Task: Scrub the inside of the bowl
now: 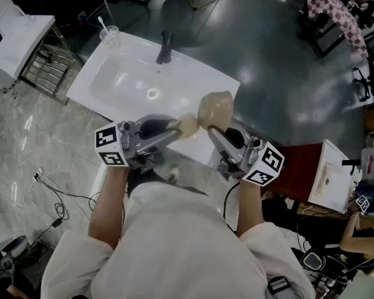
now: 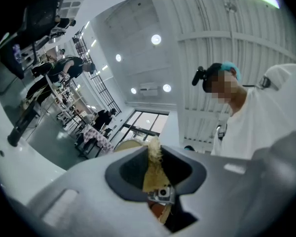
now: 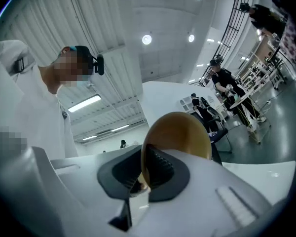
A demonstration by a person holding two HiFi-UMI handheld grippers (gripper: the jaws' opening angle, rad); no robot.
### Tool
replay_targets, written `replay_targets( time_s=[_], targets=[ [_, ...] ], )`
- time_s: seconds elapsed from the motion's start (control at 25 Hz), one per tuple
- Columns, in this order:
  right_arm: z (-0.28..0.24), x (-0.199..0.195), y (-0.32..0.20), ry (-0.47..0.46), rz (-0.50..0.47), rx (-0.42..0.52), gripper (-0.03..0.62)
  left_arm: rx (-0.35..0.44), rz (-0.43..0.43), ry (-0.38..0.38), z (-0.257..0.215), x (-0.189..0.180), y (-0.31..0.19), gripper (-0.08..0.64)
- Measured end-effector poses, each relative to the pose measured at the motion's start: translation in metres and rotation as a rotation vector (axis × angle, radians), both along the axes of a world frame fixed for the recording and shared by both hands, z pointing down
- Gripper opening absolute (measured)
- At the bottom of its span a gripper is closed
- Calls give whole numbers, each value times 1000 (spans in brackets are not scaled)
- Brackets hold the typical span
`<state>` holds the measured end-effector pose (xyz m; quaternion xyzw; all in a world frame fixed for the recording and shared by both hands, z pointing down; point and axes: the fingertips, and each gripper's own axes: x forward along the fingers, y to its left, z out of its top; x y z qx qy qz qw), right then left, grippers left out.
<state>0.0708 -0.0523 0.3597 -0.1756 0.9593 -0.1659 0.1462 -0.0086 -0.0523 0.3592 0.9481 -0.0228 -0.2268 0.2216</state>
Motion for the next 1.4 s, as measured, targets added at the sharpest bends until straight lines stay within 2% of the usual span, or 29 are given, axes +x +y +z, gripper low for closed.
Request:
replay_targets(
  time_s=[0.2, 0.32, 0.52, 0.64, 0.84, 1.0, 1.28, 1.4],
  targets=[
    [15, -4, 4, 92, -8, -4, 14, 62, -68, 42, -32, -9, -8, 80],
    [10, -10, 8, 68, -40, 0, 14, 75, -100, 20, -37, -7, -19, 80],
    [-2, -9, 11, 2, -67, 0, 15, 47, -151, -6, -32, -3, -36, 80],
    [-6, -6, 11, -12, -60, 3, 15, 44, -142, -30, -26, -2, -34, 81],
    [-1, -6, 8, 0, -32, -6, 15, 68, -70, -65, -17, 1, -10, 81],
    [5, -11, 1, 31, -19, -12, 15, 64, -61, -28, -22, -1, -5, 80],
    [8, -19, 13, 69, -57, -6, 15, 31, -125, 73, -36, -10, -16, 80],
    [6, -25, 14, 66, -71, 3, 15, 13, -163, 78, -35, -15, -28, 80]
  ],
)
